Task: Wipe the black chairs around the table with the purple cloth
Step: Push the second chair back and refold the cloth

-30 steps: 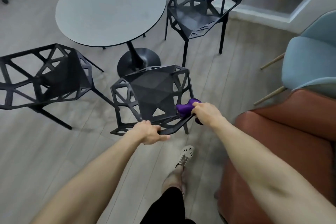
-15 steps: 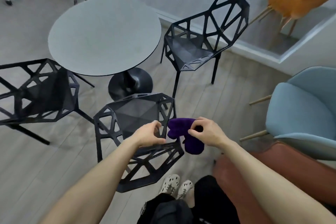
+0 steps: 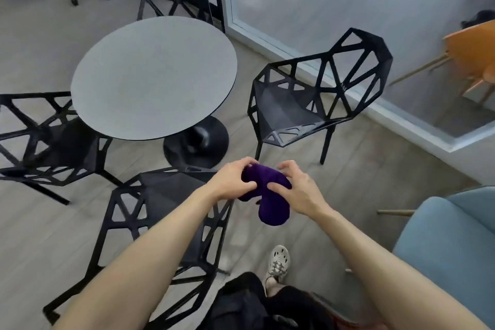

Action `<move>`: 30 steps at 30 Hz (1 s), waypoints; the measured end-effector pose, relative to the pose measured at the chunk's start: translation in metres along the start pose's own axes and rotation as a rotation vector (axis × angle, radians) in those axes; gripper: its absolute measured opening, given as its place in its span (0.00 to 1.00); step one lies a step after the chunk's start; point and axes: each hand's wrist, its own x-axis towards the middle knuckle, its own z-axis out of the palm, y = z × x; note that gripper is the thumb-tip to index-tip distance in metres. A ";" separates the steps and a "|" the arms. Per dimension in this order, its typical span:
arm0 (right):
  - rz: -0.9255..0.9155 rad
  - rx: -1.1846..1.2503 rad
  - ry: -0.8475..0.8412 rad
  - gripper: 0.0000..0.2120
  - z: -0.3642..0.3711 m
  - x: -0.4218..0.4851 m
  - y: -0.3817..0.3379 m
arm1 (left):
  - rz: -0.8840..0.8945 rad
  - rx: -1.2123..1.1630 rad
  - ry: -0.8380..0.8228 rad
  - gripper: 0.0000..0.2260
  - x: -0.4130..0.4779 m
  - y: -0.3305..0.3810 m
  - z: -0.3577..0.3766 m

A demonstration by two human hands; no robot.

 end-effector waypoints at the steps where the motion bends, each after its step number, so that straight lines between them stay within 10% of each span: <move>1: 0.014 0.016 0.006 0.16 -0.013 0.010 0.006 | 0.007 -0.002 0.059 0.20 0.012 0.011 0.002; 4: 0.049 0.081 0.062 0.10 -0.053 0.038 0.017 | 0.004 -0.031 0.266 0.12 0.051 0.039 0.006; 16: 0.030 0.127 0.119 0.10 -0.200 0.179 0.019 | 0.119 -0.141 -0.018 0.11 0.256 0.134 -0.047; 23: 0.058 -0.107 -0.052 0.27 -0.284 0.254 0.010 | 0.190 -0.217 -0.021 0.08 0.356 0.198 -0.095; 30: 0.111 -0.130 -0.123 0.08 -0.367 0.330 0.026 | 0.237 -0.202 0.026 0.08 0.441 0.266 -0.115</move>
